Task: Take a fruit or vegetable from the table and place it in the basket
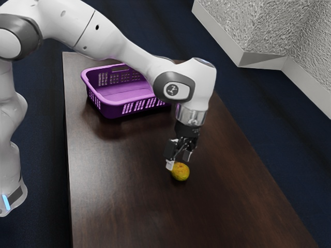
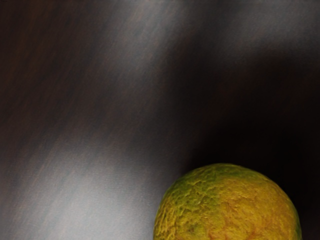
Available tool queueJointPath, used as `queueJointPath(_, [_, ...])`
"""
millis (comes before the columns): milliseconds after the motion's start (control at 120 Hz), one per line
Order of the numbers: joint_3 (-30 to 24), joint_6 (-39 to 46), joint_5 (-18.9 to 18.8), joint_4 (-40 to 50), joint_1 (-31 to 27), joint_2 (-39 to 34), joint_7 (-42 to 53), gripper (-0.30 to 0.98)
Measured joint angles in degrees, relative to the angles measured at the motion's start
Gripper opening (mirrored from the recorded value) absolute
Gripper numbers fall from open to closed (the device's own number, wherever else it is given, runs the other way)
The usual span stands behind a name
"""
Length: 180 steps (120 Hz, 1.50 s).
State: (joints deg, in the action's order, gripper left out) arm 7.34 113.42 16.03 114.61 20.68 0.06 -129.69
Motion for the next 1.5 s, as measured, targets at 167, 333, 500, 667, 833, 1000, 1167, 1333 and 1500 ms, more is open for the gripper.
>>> queueJointPath(167, [-0.04, 0.34, -0.03, 0.26, -0.83, 0.59, 0.04, 0.69])
queueJointPath(333, [-0.05, 1.75, -0.08, 0.11, -1.32, 1.99, 0.08, 0.69])
queueJointPath(500, [-0.05, 3.04, -0.01, 0.07, -0.59, 2.81, 0.12, 0.69])
queueJointPath(667, [-0.10, 4.16, 0.10, -0.04, -0.30, 4.03, 0.14, 0.69])
queueJointPath(833, [-0.12, 5.00, 0.72, -0.15, -0.70, 5.21, 0.18, 0.69])
queueJointPath(1000, [-0.12, 5.53, 1.65, -0.16, -0.70, 5.94, 0.22, 0.69])
queueJointPath(1167, [-0.07, 5.80, 2.10, -0.21, -0.64, 6.03, 0.24, 0.54])
queueJointPath(1333, [-0.04, 5.87, 2.40, -0.25, -0.37, 6.03, 0.32, 0.33])
queueJointPath(1500, [0.03, 5.71, 2.69, -0.26, -0.32, 5.99, 0.63, 0.26])
